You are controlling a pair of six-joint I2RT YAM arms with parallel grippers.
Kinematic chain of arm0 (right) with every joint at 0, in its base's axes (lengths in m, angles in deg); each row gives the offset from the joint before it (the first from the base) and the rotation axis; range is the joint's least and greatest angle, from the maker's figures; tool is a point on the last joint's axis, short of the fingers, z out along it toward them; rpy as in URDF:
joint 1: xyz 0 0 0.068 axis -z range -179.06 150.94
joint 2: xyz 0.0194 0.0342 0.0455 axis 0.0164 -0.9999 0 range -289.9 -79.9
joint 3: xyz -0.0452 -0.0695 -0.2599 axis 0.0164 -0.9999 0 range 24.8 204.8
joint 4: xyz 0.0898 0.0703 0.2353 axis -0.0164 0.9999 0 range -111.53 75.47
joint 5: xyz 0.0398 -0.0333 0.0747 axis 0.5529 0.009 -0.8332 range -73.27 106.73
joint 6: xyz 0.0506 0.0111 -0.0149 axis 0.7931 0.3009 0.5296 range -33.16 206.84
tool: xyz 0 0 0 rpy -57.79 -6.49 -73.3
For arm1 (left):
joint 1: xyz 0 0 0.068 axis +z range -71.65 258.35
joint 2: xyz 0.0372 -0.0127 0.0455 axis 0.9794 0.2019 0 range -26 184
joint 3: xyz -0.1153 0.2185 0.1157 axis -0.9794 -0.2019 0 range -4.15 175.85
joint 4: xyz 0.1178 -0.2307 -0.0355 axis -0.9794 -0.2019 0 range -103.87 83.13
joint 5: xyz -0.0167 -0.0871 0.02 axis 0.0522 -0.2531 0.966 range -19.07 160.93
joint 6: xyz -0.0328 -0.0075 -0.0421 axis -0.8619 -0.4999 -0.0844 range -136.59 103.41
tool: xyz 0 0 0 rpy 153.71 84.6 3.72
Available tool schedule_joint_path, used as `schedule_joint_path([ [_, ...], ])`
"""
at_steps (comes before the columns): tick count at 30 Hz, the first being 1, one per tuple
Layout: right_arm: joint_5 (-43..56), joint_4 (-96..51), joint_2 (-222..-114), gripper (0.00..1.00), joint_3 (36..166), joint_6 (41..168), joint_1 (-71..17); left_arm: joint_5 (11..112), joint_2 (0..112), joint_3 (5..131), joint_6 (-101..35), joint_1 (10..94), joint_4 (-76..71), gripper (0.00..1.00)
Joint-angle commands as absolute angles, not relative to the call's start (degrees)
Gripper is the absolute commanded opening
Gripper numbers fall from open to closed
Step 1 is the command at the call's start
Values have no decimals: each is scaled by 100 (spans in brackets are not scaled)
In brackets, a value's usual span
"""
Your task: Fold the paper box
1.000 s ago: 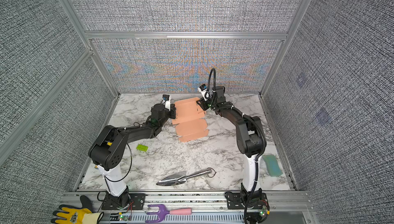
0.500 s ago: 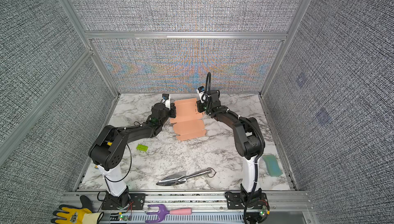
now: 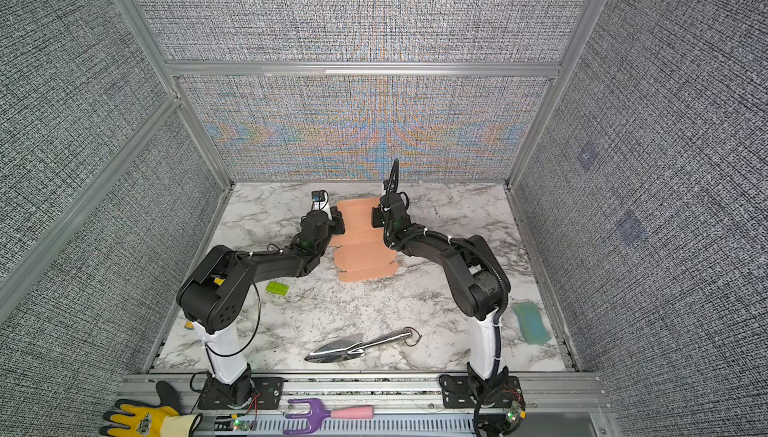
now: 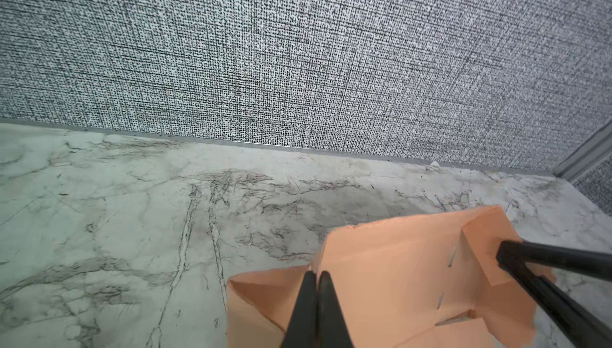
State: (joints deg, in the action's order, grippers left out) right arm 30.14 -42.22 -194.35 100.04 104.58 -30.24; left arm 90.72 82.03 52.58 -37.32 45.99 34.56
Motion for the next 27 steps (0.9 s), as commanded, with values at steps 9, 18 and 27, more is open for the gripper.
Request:
schedule_joint_path([
  [9, 4328, -4508, -19503, 0, 10135, 12046, -3310, 10107, 8487, 5366, -4591, 4401, 4182, 0],
  [18, 4591, -4429, -19452, 0, 10155, 12733, -3353, 10136, 8685, 5588, -4893, 4336, 4287, 0],
  [27, 3272, -4333, -18768, 33, 9568, 11798, -3096, 9297, 8567, 5290, -4131, 4396, 4577, 0],
])
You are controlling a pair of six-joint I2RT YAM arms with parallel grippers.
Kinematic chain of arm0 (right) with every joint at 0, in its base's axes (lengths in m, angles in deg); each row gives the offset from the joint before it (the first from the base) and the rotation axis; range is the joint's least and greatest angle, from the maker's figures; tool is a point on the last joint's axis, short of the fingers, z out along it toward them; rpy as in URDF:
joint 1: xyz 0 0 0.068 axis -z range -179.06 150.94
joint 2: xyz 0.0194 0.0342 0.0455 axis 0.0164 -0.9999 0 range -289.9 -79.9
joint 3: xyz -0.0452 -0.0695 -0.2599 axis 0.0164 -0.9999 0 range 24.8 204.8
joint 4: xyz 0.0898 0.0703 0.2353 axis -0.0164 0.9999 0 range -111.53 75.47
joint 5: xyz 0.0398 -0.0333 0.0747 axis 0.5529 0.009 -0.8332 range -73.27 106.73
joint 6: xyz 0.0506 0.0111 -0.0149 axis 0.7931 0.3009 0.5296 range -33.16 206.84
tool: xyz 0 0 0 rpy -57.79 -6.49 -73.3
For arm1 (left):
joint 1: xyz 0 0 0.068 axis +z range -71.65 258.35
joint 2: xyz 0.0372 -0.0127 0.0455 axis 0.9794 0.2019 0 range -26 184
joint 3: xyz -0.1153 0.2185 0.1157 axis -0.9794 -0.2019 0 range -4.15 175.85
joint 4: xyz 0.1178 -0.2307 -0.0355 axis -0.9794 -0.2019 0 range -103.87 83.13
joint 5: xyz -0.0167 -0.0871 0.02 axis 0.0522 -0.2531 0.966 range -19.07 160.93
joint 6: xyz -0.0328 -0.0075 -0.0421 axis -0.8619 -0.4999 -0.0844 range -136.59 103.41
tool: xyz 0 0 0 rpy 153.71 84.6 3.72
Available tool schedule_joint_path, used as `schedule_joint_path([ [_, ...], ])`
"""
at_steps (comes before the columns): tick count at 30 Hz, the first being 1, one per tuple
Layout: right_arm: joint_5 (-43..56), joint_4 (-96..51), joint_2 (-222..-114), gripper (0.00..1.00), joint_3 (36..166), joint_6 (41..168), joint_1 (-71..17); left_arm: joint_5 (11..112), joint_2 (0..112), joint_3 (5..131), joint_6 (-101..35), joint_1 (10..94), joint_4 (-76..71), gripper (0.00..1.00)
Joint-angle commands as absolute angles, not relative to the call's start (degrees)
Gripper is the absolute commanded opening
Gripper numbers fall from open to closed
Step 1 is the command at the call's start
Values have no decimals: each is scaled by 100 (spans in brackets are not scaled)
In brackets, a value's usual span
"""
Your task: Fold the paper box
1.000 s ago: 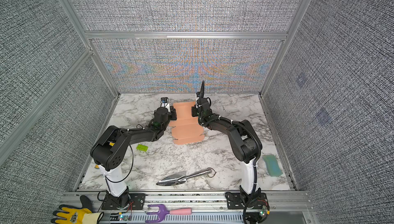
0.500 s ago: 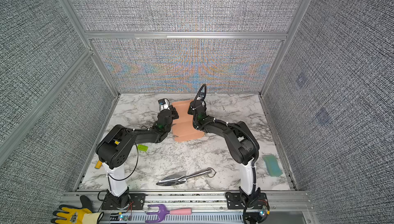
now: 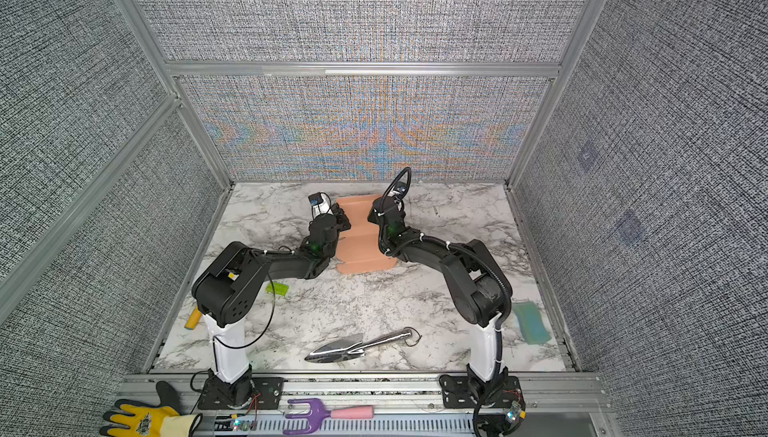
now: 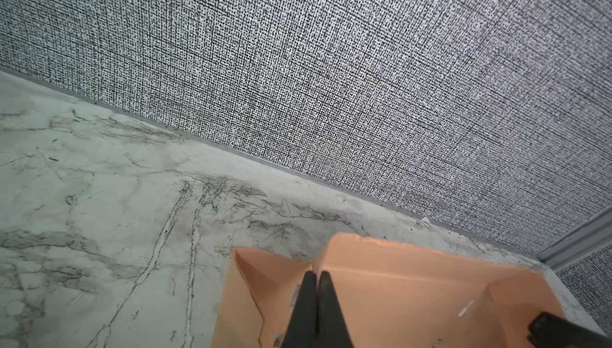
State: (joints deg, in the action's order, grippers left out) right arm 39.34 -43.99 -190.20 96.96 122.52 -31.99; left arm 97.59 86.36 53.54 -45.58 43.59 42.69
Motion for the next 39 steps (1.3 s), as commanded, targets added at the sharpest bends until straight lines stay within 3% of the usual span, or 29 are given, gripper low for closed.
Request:
schedule_joint_path([
  [1, 3083, -4128, -18646, 41, 9541, 11655, -3036, 9113, 8559, 5258, -4035, 4432, 4599, 0],
  [6, 1916, -3093, -17915, 67, 9410, 11008, -2516, 8112, 8546, 5140, -3507, 4642, 4710, 0],
  [11, 739, -1993, -17578, 71, 9842, 9647, -1991, 7426, 8456, 5056, -3003, 4749, 4732, 0],
  [16, -488, -1187, -18050, 71, 10742, 8446, -1877, 7049, 8465, 5038, -2703, 4765, 4830, 0],
  [24, -362, -61, -18940, 70, 11985, 6970, -2055, 6882, 8448, 4982, -2538, 4772, 4892, 0],
  [33, 251, -124, -19286, 70, 12181, 5674, -2228, 6558, 8500, 5063, -2461, 4793, 4916, 0],
  [39, 913, -243, -19463, 58, 12168, 5001, -2492, 6503, 8562, 5188, -2411, 4787, 4784, 0],
])
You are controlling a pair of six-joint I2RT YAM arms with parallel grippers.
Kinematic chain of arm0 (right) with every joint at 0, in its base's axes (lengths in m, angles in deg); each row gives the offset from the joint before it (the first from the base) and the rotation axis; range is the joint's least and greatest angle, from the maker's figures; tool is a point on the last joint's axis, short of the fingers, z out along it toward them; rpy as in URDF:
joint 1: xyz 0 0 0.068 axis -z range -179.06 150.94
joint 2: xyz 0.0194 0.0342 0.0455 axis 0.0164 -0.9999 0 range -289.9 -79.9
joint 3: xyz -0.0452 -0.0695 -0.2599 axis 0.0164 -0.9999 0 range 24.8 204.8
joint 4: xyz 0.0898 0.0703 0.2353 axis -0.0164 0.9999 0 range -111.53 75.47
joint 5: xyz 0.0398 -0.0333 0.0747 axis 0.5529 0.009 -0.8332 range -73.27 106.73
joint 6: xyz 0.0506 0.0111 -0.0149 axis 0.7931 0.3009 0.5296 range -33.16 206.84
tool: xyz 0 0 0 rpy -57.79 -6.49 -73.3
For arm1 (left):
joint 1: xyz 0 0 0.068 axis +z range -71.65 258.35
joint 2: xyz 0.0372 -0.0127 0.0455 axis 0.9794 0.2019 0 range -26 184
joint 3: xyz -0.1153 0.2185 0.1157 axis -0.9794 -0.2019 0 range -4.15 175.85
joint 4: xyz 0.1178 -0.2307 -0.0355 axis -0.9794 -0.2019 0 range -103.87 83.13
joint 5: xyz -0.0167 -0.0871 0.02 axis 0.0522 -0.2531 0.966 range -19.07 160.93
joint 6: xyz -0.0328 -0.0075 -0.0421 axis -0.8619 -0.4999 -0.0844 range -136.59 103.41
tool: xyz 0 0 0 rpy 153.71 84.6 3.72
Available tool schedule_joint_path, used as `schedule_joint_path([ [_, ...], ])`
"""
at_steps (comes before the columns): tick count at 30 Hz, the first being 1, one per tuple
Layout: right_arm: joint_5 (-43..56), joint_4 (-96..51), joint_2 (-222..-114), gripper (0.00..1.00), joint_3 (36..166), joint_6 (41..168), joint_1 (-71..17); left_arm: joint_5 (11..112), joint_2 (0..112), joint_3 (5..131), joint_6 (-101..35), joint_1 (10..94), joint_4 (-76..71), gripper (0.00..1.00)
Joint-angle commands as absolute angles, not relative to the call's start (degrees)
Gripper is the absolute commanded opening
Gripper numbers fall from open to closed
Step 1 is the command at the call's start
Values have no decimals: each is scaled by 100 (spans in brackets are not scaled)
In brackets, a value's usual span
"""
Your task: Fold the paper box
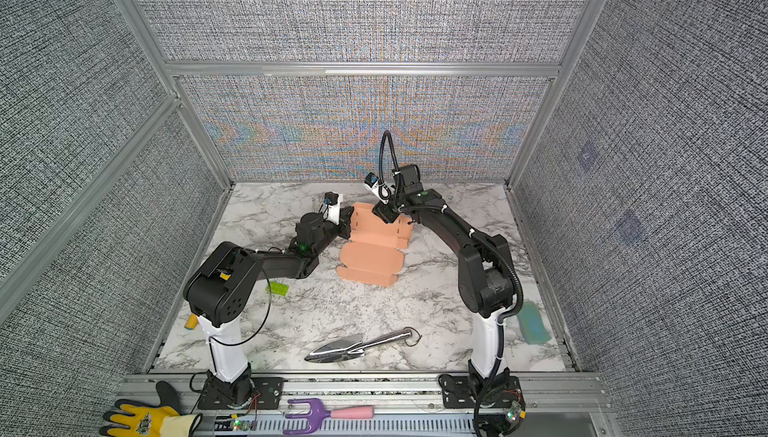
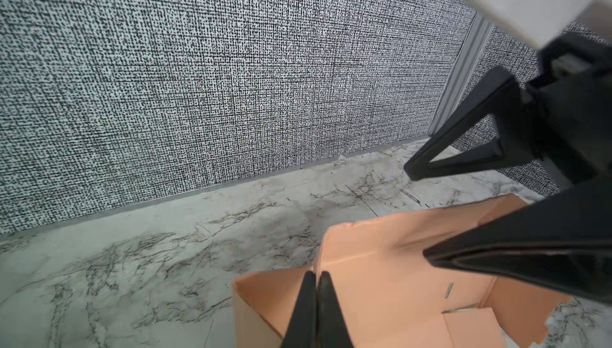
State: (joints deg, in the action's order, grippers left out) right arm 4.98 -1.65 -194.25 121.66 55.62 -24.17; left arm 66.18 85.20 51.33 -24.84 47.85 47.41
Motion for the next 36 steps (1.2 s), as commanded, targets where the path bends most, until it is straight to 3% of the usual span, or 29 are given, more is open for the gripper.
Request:
schedule_joint_path([
  [1, 1038, -275, -19486, 54, 12146, 4944, -2530, 6491, 8564, 5213, -2403, 4787, 4771, 0],
  [6, 1525, -691, -19394, 24, 11841, 4809, -2678, 6521, 8642, 5331, -2441, 4801, 4681, 0],
  [12, 1870, -1168, -19246, 11, 11504, 4904, -2805, 6483, 8609, 5292, -2557, 4803, 4678, 4],
  [17, 2072, -1458, -19161, 9, 11224, 4992, -2893, 6291, 8301, 4973, -2703, 4896, 4725, 29],
  [21, 2171, -1634, -19077, 8, 11048, 5037, -2955, 5879, 7809, 4473, -2953, 5132, 4832, 44],
  [27, 2311, -1991, -18950, 8, 10730, 4983, -3042, 5385, 7271, 4180, -3184, 5607, 4385, 50],
  [36, 2579, -2298, -18927, 6, 10467, 4853, -3158, 5220, 7762, 5111, -3009, 6064, 2771, 50],
])
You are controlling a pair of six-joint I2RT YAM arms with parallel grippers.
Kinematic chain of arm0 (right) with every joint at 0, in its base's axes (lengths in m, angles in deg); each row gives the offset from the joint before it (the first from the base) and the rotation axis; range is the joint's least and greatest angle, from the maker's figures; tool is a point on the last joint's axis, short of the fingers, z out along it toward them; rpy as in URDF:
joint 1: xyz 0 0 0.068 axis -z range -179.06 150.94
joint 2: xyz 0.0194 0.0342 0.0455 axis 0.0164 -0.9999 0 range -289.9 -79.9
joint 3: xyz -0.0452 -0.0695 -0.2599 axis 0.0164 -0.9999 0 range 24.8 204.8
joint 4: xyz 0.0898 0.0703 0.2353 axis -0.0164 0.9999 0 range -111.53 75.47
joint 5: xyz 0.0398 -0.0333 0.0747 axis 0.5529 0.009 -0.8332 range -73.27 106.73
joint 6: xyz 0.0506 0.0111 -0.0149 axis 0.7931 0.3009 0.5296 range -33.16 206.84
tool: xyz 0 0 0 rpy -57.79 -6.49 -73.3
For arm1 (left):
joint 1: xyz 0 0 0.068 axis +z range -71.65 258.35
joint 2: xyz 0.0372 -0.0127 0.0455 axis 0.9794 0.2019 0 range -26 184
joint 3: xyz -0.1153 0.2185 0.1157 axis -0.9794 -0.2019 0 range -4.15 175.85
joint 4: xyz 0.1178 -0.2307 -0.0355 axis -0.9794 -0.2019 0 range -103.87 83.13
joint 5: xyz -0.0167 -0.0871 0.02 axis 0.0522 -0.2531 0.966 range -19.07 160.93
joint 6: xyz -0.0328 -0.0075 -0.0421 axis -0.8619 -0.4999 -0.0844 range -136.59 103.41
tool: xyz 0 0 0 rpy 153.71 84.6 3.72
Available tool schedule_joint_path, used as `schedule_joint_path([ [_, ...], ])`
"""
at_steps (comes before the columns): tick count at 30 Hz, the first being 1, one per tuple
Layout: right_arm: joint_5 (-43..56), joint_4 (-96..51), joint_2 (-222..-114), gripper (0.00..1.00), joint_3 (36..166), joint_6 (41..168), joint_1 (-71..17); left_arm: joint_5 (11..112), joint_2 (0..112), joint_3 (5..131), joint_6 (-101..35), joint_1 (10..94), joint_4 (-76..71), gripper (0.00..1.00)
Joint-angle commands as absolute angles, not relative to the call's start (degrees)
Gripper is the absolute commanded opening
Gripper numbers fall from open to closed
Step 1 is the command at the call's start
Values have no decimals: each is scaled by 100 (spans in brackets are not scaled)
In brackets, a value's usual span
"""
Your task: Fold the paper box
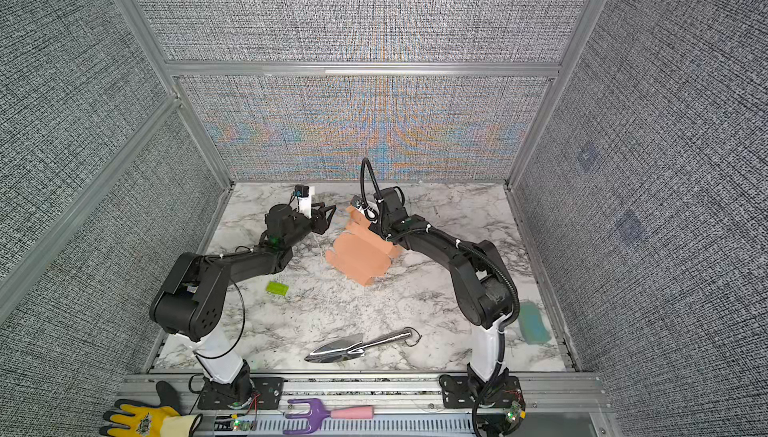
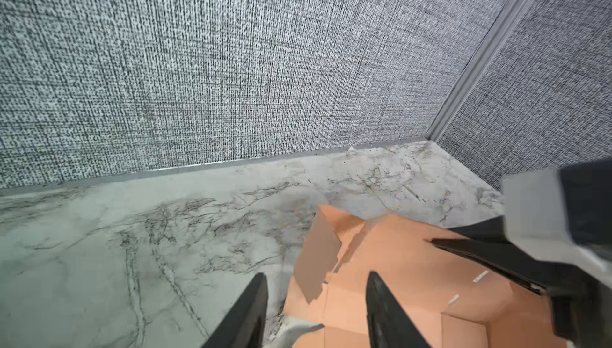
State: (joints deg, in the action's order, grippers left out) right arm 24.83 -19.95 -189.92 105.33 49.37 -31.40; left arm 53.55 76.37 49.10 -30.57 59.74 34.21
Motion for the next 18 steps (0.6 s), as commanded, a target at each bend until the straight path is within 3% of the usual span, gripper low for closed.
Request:
schedule_joint_path([
  [1, 2561, -2338, -18903, 7, 10424, 4844, -3158, 5225, 7834, 5217, -2956, 6082, 2620, 50],
  [11, 2066, -2375, -18725, 7, 10316, 4917, -3155, 4841, 8699, 6408, -2281, 6138, 1331, 55],
  [18, 2022, -2259, -18748, 7, 10359, 4959, -3162, 4606, 9074, 6932, -2317, 6262, 1217, 55],
])
